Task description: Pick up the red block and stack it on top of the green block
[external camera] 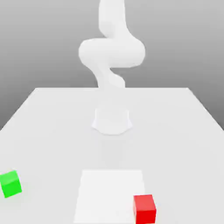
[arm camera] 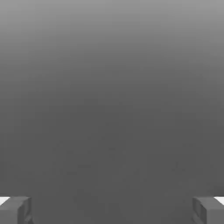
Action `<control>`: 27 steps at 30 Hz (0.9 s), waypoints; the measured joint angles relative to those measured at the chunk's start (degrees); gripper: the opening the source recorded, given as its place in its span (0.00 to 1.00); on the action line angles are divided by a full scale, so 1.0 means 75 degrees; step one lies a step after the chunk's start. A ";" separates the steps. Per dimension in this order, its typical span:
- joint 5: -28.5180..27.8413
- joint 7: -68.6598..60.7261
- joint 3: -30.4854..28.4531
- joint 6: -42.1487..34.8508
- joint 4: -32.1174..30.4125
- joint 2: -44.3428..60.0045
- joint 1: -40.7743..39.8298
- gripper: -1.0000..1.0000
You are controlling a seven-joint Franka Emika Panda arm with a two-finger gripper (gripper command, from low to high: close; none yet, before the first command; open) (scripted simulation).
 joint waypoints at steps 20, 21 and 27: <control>-0.0405 0.0730 0.0680 0.2030 -0.0814 0.5586 0.0262 0.50; -0.0413 0.0758 0.0687 0.2131 -0.0854 0.5863 0.0293 0.50; -0.0520 0.0934 0.0694 0.2943 -0.0964 0.7519 0.0440 0.50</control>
